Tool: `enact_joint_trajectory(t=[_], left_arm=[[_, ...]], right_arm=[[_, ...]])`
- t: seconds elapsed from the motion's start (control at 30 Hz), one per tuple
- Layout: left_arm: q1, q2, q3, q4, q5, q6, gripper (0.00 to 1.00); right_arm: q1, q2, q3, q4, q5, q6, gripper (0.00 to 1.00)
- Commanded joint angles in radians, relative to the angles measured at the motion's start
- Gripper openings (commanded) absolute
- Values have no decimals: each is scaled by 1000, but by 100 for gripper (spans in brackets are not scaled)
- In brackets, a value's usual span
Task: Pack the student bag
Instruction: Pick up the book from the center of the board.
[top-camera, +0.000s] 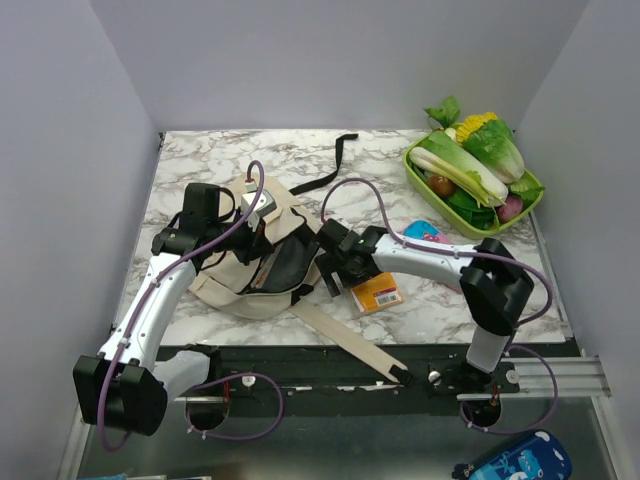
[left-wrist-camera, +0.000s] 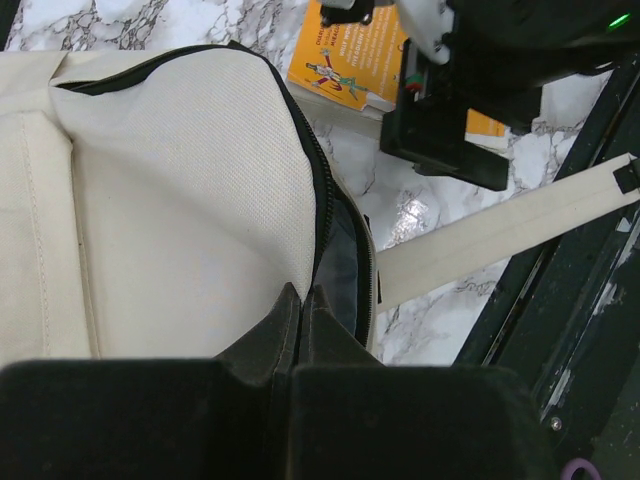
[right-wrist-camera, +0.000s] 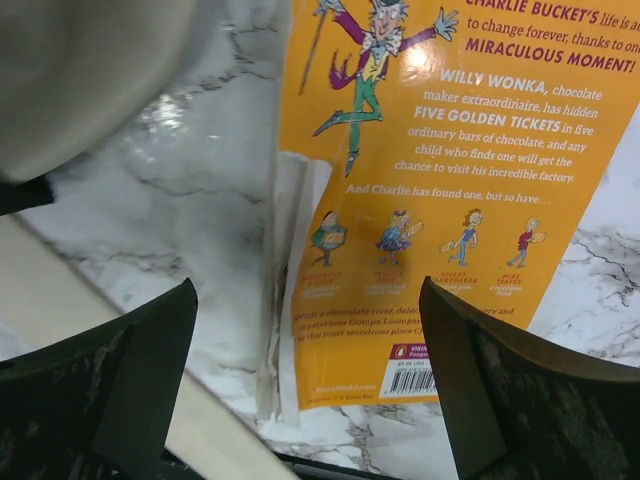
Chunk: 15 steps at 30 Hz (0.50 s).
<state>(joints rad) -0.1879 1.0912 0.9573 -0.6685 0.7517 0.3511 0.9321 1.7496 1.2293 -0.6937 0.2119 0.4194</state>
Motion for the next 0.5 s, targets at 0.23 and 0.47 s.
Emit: enact_joint_trajectory(t=[0.23,0.47], left_arm=[[-5,3,35,4,17,23,0],[-5,4,23,4,18,28,0]], right_arm=[[14,209,52,-95,103,82,88],[11,246,-40,-3,-63,116,46]])
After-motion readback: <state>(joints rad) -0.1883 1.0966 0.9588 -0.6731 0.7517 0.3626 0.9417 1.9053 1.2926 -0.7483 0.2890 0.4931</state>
